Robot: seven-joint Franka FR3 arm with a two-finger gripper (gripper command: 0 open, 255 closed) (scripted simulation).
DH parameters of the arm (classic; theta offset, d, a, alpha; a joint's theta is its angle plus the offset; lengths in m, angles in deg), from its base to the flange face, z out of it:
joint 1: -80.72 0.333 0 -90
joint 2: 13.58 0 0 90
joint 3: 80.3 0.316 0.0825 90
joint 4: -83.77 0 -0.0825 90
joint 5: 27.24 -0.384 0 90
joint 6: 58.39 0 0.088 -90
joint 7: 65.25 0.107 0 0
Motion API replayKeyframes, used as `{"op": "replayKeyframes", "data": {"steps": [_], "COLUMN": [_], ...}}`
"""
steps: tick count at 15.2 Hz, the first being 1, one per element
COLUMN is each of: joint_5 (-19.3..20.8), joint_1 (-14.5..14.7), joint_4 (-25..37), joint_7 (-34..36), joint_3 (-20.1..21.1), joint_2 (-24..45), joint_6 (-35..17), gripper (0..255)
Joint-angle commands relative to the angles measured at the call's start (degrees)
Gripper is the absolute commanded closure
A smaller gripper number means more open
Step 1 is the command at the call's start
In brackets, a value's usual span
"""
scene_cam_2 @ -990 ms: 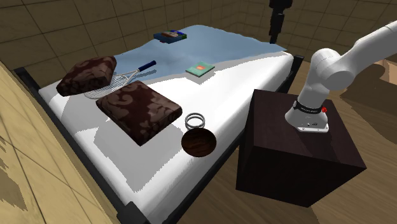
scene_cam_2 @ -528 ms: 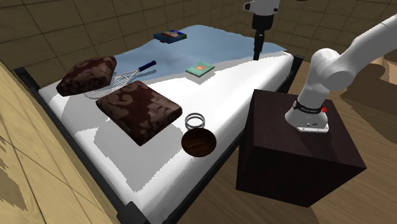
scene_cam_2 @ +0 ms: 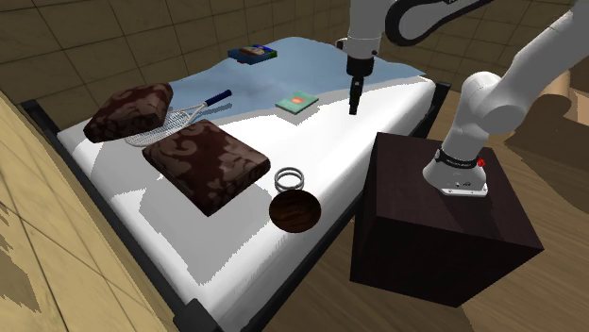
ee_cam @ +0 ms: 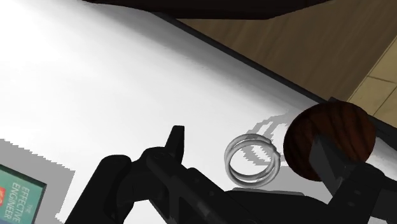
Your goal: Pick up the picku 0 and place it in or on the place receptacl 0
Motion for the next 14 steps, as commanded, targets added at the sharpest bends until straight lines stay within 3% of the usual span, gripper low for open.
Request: {"op": "replayKeyframes", "data": {"steps": [1,14], "joint_5": [0.0,1.7], "joint_1": [-0.2,-0.5], "joint_4": [0.2,8.4], "joint_7": [-0.1,1.2], "joint_3": [0.1,0.8], "joint_2": [3.9,32.8], "joint_6": [-4.0,-25.4], "gripper": [0,0]}}
